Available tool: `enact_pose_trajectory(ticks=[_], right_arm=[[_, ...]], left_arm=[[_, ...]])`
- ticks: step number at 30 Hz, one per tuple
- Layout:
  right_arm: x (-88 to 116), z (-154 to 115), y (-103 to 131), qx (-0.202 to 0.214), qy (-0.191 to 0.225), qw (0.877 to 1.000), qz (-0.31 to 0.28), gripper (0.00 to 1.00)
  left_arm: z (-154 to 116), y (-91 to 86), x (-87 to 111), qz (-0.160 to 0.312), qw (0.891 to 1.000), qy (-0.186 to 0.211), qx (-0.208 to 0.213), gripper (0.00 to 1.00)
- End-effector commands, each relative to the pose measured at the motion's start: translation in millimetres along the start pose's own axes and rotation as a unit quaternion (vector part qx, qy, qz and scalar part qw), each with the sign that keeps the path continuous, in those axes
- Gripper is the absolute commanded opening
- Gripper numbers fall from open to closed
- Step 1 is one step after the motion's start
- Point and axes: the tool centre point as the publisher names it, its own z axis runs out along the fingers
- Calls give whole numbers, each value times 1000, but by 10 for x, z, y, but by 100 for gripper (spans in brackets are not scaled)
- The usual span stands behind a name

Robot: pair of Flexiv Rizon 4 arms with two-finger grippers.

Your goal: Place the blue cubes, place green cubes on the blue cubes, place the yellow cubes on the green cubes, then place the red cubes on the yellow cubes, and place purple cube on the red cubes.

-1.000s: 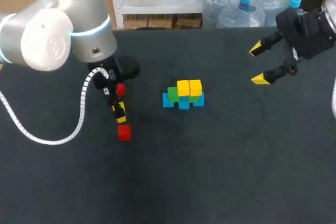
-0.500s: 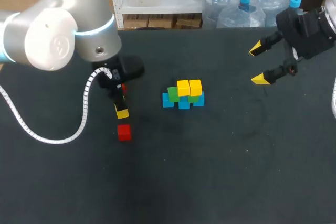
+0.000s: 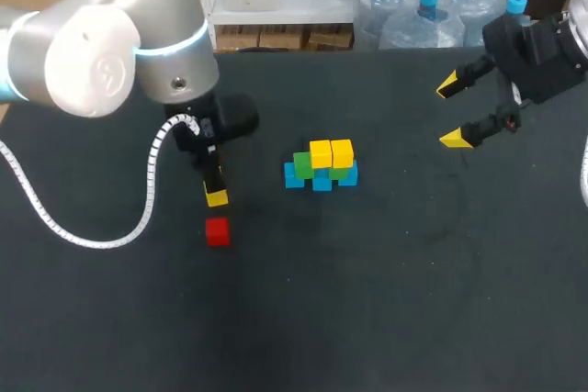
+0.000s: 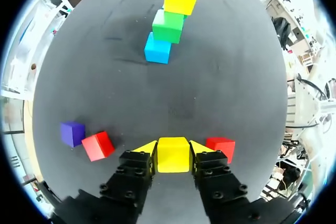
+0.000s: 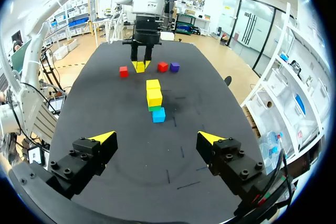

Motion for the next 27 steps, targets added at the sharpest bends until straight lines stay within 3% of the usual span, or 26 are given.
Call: enact_pose_trajectory(ticks=[1, 5, 6, 7, 8, 9, 16, 27], right_arm=[[2, 2, 3, 0, -1, 1000, 0, 100], [2, 2, 3, 0, -1, 1000, 0, 100], [2, 2, 3, 0, -1, 1000, 0, 100], [2, 2, 3, 0, -1, 1000, 0, 100], [2, 2, 3, 0, -1, 1000, 0, 100], [2, 2, 3, 0, -1, 1000, 0, 100], [2, 2, 3, 0, -1, 1000, 0, 100], [2, 2, 3, 0, -1, 1000, 0, 100]], left_arm=[[133, 18, -27, -1, 1000, -1, 7, 0], [186, 9, -47, -1, 1000, -6, 10, 0], [195, 7, -51, -2, 1000, -6, 11, 14], [200, 6, -53, -3, 1000, -4, 12, 40], [200, 5, -53, -5, 1000, -3, 12, 96], [200, 4, -52, -6, 1000, 1, 13, 100], [136, -12, -53, -5, 1000, 28, 2, 100], [146, 4, -24, -6, 999, 32, 4, 100]])
